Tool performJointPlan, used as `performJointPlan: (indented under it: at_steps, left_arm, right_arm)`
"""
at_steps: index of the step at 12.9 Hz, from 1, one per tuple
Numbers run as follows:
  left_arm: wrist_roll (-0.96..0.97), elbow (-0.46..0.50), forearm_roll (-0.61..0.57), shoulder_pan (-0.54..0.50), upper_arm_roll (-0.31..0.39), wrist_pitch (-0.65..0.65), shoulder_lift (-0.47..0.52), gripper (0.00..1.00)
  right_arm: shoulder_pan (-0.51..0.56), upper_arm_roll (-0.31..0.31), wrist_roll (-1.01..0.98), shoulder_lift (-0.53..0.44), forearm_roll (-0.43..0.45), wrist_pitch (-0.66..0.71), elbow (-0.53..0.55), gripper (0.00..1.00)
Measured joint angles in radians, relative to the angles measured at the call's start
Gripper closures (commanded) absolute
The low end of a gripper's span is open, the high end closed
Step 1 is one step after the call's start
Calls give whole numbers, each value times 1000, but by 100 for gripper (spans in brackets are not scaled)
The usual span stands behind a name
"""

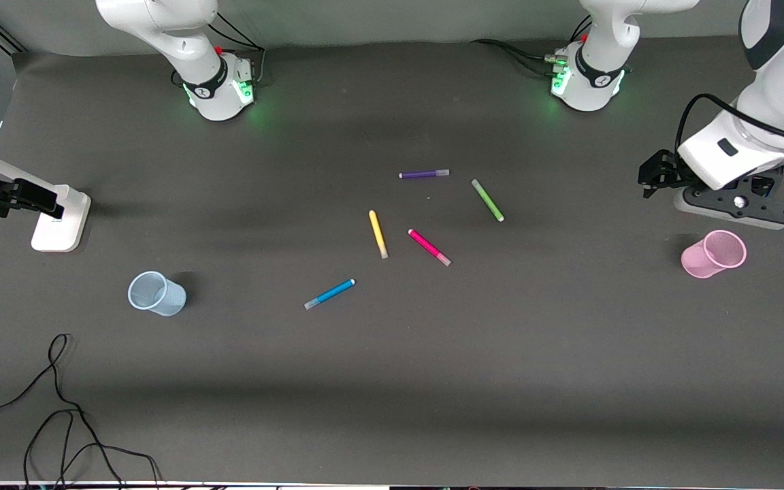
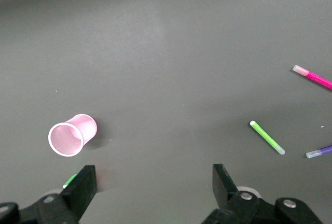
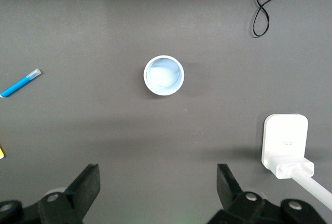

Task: Place pink and blue markers in matching cups

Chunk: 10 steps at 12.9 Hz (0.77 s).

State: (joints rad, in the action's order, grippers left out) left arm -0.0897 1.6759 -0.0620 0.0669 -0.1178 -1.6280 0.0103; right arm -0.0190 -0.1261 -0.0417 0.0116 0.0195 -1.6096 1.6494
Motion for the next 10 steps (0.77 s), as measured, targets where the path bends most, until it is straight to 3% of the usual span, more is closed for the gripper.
performJointPlan:
  at_steps: [10]
  left_arm:
    - [0, 0, 0, 0, 0, 0, 0, 1]
  right_arm:
    - [-9, 1, 0, 1, 0, 2, 1, 0]
